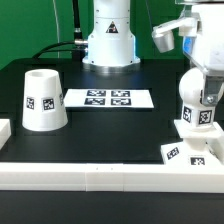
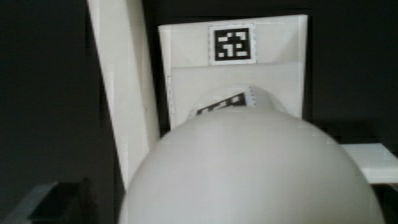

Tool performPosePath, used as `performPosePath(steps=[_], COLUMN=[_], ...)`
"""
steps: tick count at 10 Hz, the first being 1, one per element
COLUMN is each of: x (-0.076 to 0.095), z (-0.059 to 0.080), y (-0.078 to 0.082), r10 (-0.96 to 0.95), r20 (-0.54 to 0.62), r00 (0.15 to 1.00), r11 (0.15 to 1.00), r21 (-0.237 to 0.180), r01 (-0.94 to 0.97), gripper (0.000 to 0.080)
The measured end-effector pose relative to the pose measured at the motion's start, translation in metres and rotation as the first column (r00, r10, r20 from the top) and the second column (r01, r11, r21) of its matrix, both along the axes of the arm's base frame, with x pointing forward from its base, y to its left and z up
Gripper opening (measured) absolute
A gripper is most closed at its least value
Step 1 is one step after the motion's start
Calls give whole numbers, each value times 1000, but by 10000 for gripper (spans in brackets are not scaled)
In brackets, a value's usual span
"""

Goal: Assemble lamp

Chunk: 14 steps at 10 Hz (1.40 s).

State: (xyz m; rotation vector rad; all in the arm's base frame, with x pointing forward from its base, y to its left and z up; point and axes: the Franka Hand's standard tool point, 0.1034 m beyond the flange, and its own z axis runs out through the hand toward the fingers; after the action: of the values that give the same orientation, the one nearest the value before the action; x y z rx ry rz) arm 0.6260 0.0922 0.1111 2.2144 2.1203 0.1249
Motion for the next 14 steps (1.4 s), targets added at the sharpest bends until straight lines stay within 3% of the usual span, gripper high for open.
performPosePath(steps=[3,4,8,11,14], x=[1,1,1,2,5], z=[0,0,0,0,0], y=[0,-1,-2,-7,-4], r10=[51,47,-25,-364,-619], r20=[3,2,1,-10,-19], r00=[999,999,1000,931,785], r11=[999,999,1000,929,779], r21=[-7,-7,5,67,116], r01=[-51,-47,25,364,616], gripper=[699,581,577,577,578])
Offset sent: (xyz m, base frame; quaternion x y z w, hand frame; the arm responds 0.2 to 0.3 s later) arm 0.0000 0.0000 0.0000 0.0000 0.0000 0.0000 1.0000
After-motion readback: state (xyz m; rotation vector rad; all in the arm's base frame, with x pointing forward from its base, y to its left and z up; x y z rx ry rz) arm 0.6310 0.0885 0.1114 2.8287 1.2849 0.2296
